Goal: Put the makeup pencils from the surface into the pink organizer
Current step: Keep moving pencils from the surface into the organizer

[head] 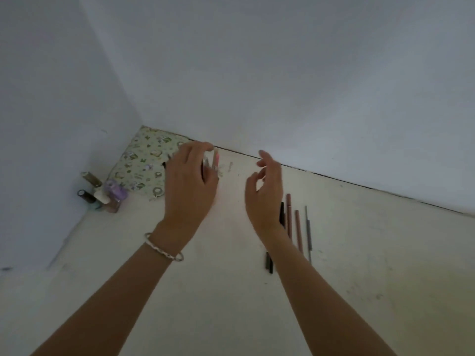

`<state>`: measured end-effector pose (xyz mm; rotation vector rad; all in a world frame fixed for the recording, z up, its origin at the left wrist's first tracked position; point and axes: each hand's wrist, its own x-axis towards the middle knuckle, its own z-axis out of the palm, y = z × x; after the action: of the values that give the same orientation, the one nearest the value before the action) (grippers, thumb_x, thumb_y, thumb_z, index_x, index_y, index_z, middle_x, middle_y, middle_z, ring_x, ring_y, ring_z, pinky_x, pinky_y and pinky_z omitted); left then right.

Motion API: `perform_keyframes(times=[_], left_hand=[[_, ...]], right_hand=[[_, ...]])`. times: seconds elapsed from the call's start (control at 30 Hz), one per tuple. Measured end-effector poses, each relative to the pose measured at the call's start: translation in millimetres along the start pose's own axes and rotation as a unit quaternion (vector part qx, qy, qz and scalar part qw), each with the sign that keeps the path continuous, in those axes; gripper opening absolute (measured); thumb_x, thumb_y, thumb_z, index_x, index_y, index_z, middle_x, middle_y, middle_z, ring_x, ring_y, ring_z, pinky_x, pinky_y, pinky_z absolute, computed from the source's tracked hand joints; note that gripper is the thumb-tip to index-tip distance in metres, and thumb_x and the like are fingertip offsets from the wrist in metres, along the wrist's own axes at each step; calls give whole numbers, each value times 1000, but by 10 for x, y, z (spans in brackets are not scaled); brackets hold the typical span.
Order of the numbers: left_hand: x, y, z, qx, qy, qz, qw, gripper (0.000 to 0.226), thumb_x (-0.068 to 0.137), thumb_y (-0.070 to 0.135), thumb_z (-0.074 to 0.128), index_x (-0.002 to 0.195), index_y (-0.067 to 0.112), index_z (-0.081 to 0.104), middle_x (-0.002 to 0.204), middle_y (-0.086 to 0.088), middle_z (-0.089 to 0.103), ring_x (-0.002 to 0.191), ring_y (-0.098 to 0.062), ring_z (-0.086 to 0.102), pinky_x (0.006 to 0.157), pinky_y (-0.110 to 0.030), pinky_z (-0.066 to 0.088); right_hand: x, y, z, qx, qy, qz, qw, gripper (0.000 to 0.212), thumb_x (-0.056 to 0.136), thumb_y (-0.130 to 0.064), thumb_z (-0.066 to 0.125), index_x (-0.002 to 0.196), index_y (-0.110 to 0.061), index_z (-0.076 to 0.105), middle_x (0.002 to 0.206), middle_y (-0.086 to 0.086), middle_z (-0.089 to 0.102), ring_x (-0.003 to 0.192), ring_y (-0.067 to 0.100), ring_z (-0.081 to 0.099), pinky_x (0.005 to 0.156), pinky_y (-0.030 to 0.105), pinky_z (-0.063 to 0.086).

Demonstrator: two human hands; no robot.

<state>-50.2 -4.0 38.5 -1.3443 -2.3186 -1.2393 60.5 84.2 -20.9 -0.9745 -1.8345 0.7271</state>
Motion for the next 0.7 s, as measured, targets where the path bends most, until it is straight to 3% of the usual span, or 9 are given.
perform_keyframes(times=[0.1, 0.2, 0.27, 0.4, 0.57, 0.7], left_hand=[[-213, 243, 421, -42, -161, -93, 982, 25, 89, 5, 55, 111, 15, 60, 100, 1, 63, 88, -15, 62, 80, -33, 54], [-482, 417, 872, 11, -297, -163, 941, 25, 93, 10, 52, 117, 14, 59, 104, -4, 66, 94, -19, 62, 82, -31, 52], [-626, 499, 1082, 35, -345, -180, 921, 27, 95, 13, 52, 121, 12, 56, 109, -6, 65, 99, -22, 62, 84, -32, 51], [-796, 595, 1352, 75, -391, -194, 897, 26, 94, 14, 57, 119, 7, 51, 109, -12, 64, 96, -28, 63, 79, -36, 51], [-876, 596, 1488, 64, -391, -203, 896, 26, 90, 7, 60, 114, 4, 52, 106, -15, 64, 93, -30, 62, 79, -38, 52], [-775, 574, 1461, 21, -368, -248, 896, 26, 88, 7, 64, 113, 7, 58, 108, -12, 65, 85, -23, 59, 72, -29, 45]], right_hand=[[183, 162, -449, 23, 79, 68, 994, 48, 87, 0, 45, 127, -24, 50, 103, -7, 54, 86, 2, 53, 74, 8, 40], [249, 338, -891, 7, 119, 116, 986, 45, 86, 5, 45, 123, -20, 54, 101, -7, 57, 80, 2, 52, 70, 9, 40], [217, 458, -1153, -3, 126, 143, 982, 44, 85, 6, 45, 119, -20, 55, 99, -6, 58, 78, 4, 51, 70, 10, 41], [42, 700, -1577, -34, 135, 175, 975, 43, 84, 5, 45, 112, -23, 58, 95, -10, 58, 73, 3, 50, 68, 10, 41], [-198, 938, -1814, -42, 130, 214, 967, 40, 84, 5, 46, 113, -21, 59, 94, -11, 59, 72, 1, 51, 66, 8, 41], [-315, 1025, -1811, -48, 107, 237, 964, 39, 85, 3, 46, 113, -21, 59, 94, -11, 58, 70, 2, 52, 64, 8, 41]])
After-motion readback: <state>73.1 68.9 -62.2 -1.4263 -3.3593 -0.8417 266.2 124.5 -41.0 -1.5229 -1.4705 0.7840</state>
